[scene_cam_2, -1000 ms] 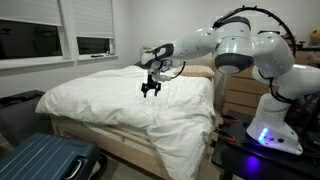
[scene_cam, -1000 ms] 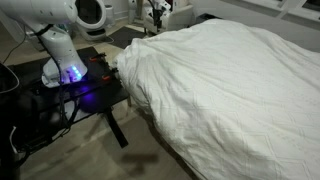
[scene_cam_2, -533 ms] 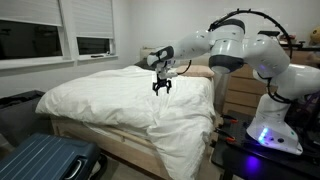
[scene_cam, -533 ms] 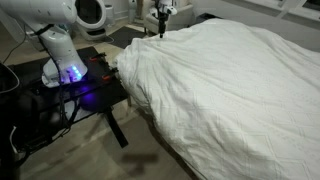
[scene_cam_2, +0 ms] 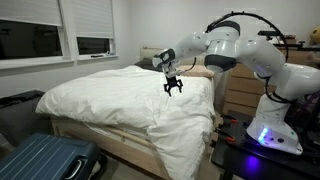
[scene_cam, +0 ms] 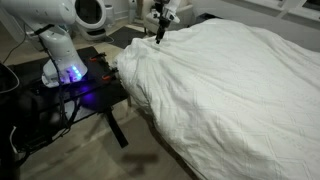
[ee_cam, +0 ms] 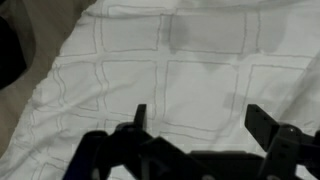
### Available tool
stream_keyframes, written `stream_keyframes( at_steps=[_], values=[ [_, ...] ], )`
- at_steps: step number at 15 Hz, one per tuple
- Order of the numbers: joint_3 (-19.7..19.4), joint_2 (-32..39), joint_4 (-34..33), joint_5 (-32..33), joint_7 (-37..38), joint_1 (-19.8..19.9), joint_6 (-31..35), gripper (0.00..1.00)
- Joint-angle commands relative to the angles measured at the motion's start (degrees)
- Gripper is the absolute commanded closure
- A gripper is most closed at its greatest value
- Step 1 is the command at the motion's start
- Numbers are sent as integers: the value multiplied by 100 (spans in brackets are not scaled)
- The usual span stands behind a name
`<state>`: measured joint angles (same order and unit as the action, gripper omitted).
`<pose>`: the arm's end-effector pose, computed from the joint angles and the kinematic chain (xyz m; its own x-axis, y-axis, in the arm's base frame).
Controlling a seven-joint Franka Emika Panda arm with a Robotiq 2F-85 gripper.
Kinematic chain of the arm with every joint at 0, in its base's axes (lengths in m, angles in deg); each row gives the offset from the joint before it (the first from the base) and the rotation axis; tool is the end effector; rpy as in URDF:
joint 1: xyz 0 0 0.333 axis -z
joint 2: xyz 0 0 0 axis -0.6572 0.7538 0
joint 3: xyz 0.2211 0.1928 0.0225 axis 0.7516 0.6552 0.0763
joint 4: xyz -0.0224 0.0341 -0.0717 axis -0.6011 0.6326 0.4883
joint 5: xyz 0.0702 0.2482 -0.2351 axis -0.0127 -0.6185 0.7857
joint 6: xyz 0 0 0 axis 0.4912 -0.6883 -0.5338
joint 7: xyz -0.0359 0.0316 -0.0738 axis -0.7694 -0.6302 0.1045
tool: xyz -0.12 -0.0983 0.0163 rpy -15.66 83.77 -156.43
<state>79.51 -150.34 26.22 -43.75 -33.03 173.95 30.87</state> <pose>0.5556 -0.0572 0.1842 0.7612 -0.5718 -0.3062 -0.5305 -0.8204 0.2134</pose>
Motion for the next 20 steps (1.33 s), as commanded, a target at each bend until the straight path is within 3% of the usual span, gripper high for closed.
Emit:
stream_keyframes(
  at_steps=[1,8,9,20],
  values=[
    [65,-29,-79,222,-234,192,-338,0],
    [262,-9,202,189,-1212,392,-94,0],
    [260,-90,99,171,-913,347,-151,0],
    [275,-96,85,250,-1157,453,-188,0]
  ],
)
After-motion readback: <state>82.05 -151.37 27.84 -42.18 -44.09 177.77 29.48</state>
